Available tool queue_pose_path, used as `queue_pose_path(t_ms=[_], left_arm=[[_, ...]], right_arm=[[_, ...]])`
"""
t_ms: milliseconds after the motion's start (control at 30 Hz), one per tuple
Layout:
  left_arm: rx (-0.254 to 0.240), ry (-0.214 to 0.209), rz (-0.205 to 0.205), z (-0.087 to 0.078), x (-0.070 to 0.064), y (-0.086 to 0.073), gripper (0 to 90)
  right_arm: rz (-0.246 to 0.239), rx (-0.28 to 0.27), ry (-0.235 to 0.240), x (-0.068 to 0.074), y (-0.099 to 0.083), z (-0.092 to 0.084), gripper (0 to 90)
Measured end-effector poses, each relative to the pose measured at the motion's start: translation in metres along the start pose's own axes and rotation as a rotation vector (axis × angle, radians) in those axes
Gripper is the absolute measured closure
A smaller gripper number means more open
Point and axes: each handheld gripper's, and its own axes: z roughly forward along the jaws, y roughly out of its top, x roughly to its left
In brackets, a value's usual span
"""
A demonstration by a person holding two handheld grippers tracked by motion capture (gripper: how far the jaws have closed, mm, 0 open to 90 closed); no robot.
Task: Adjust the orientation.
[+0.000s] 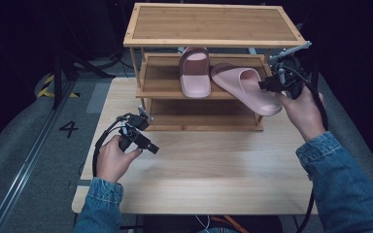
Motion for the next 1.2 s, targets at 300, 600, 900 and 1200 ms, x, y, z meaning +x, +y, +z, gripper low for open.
queue_pose_path(t_ms=[300, 600, 900, 1200], left_arm=[[0.017, -0.007, 0.012, 0.003, -0.002, 0.006, 45.2], [0.02, -0.007, 0.013, 0.003, -0.003, 0.008, 45.2], [0.017, -0.006, 0.012, 0.003, -0.003, 0.007, 45.2], [0.023, -0.006, 0.01, 0.003, -0.003, 0.006, 45.2]], right_arm=[[0.036, 0.072, 0.15, -0.016, -0.018, -0.036, 80.7], [0.015, 0.23, 0.206, -0.018, -0.034, -0.051, 89.6], [-0.008, 0.348, 0.21, -0.019, -0.04, -0.045, 89.6], [-0.02, 0.405, 0.22, -0.014, -0.047, -0.032, 89.6]])
